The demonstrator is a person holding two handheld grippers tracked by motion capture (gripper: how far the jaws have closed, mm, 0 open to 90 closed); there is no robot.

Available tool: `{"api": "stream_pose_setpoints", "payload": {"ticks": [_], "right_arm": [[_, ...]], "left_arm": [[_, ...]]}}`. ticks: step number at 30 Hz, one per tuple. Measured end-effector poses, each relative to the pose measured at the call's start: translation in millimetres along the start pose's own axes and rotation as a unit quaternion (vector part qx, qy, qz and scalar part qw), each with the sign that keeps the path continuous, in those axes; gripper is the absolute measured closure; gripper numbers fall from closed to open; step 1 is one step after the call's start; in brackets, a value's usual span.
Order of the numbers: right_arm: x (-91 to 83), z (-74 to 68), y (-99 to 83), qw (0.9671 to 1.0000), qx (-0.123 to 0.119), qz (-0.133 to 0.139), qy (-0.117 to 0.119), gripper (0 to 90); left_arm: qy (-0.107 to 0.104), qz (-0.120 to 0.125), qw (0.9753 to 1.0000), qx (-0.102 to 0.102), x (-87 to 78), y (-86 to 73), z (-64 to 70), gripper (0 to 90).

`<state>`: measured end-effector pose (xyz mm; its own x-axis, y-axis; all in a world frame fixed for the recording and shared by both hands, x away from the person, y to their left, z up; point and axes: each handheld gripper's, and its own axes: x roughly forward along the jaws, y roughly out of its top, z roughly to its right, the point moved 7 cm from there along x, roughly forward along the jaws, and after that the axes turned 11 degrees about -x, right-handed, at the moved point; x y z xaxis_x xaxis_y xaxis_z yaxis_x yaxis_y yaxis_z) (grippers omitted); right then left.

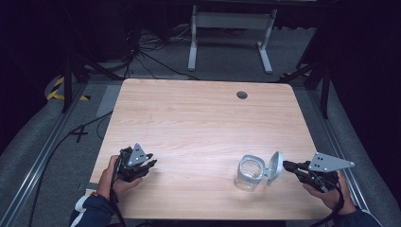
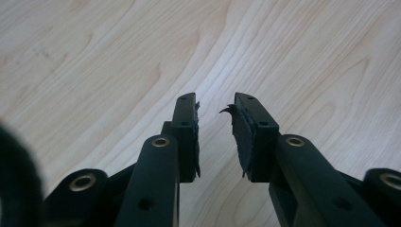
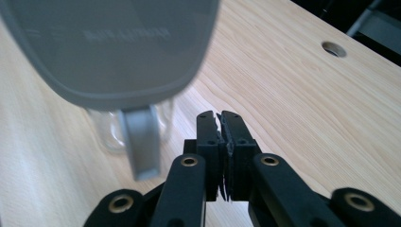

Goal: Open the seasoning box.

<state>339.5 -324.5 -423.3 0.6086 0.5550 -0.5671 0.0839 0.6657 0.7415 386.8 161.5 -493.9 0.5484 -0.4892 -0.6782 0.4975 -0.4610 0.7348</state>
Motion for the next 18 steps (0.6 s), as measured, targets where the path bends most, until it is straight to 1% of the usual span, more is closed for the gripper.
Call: {"api": "stream_pose_setpoints", "payload": {"ticks": [2, 3, 4, 5, 6, 7, 8, 9, 10, 11, 12, 13, 14, 15, 17, 18], "right_arm": [[0.2, 3.1, -6.1, 1.0000, 0.003, -0.007, -0.006, 86.1], [-0.5, 3.1, -8.6, 0.9999, 0.007, -0.012, -0.003, 86.2], [-0.3, 4.8, -11.6, 0.9999, 0.006, -0.014, -0.006, 85.8], [-0.7, 6.3, -15.1, 0.9998, 0.005, -0.019, -0.008, 85.0], [-0.8, 7.1, -19.0, 0.9996, 0.009, -0.024, -0.010, 84.0], [-0.5, 8.1, -24.3, 0.9995, 0.012, -0.027, -0.011, 82.7], [-0.4, 8.6, -27.7, 0.9995, 0.012, -0.028, -0.011, 82.1], [0.1, 9.6, -32.6, 0.9994, 0.013, -0.031, -0.012, 81.0], [0.6, 11.2, -38.9, 0.9992, 0.019, -0.034, -0.014, 78.8], [0.6, 12.2, -42.7, 0.9991, 0.021, -0.035, -0.014, 76.9], [1.2, 13.7, -48.2, 0.9988, 0.029, -0.036, -0.017, 75.8], [1.5, 15.1, -55.0, 0.9984, 0.039, -0.039, -0.015, 73.3], [2.1, 16.5, -60.5, 0.9979, 0.044, -0.043, -0.019, 69.6], [2.6, 18.5, -66.2, 0.9972, 0.051, -0.049, -0.024, 66.7], [3.3, 20.3, -74.3, 0.9958, 0.072, -0.050, -0.026, 62.3], [3.6, 21.3, -79.5, 0.9948, 0.081, -0.054, -0.030, 57.4]], "left_arm": [[0.002, -0.003, 1.0000, -0.002, -0.2, -4.0, -2.3, 69.7], [0.007, -0.008, 0.9999, 0.001, -0.9, -6.4, -4.4, 69.0], [0.008, -0.009, 0.9999, -0.005, -0.7, -8.8, -4.8, 68.1], [0.007, -0.007, 0.9999, -0.003, -0.6, -10.3, -6.6, 67.1], [0.003, -0.008, 0.9999, -0.011, -0.4, -13.3, -7.8, 66.6], [0.003, -0.008, 0.9999, -0.014, -0.1, -15.0, -8.9, 66.2], [0.003, -0.012, 0.9998, -0.012, 0.4, -17.1, -11.0, 65.6], [0.000, -0.013, 0.9998, -0.014, 1.3, -19.3, -12.3, 64.6], [0.000, -0.013, 0.9998, -0.016, 1.5, -20.3, -13.0, 64.2], [-0.003, -0.011, 0.9997, -0.023, 2.0, -21.8, -12.8, 63.7], [-0.004, -0.014, 0.9997, -0.020, 1.8, -23.3, -14.5, 63.1], [-0.003, -0.013, 0.9996, -0.027, 1.8, -24.6, -14.9, 61.7], [-0.002, -0.010, 0.9997, -0.024, 1.8, -25.0, -16.4, 60.6], [-0.003, -0.009, 0.9994, -0.032, 1.8, -26.1, -16.3, 60.1], [-0.005, -0.008, 0.9992, -0.039, 2.8, -27.5, -16.9, 58.3], [-0.006, -0.007, 0.9990, -0.043, 3.9, -28.3, -16.9, 57.6]]}}
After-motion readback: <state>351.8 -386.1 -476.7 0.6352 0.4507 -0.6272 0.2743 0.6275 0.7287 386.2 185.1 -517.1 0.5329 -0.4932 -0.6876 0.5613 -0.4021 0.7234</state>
